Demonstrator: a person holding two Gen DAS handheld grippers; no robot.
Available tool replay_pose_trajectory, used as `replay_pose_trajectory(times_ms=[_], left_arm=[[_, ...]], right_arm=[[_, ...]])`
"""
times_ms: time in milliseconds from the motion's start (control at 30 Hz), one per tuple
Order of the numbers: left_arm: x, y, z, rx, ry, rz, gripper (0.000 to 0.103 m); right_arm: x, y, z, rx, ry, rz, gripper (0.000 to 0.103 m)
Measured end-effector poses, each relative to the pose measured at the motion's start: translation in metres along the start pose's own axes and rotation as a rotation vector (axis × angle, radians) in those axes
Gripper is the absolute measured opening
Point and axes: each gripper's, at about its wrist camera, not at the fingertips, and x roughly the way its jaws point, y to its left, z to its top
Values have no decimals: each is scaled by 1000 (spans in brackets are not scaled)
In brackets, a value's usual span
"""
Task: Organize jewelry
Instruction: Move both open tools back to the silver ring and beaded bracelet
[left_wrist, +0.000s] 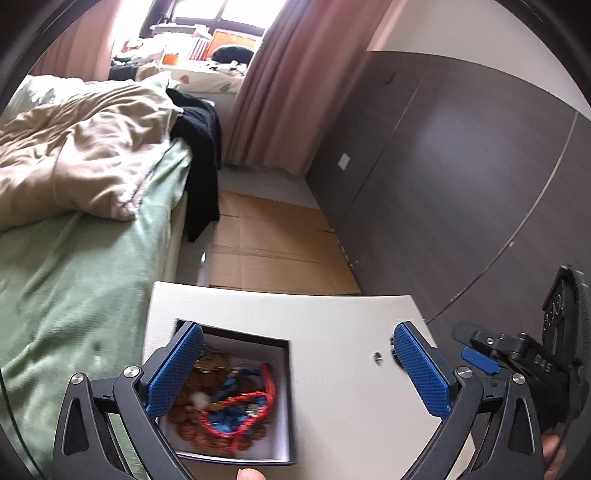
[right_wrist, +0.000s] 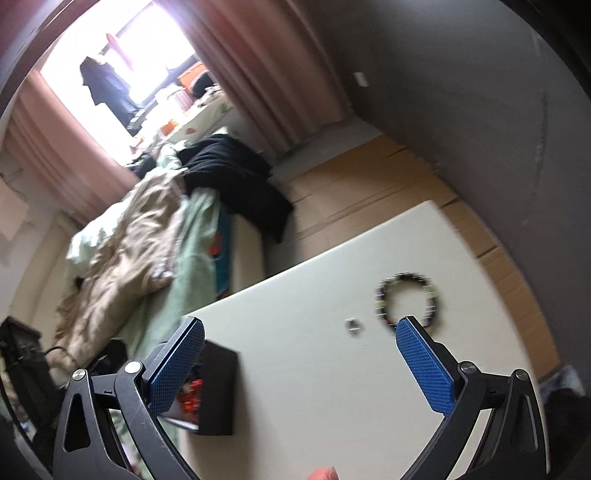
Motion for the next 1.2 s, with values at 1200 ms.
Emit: replay_pose_trajectory(times_ms=[1200], left_arm=[[102, -99, -35, 256, 198, 23, 69]], right_arm=[[-38, -111, 22, 103, 72, -142, 98]])
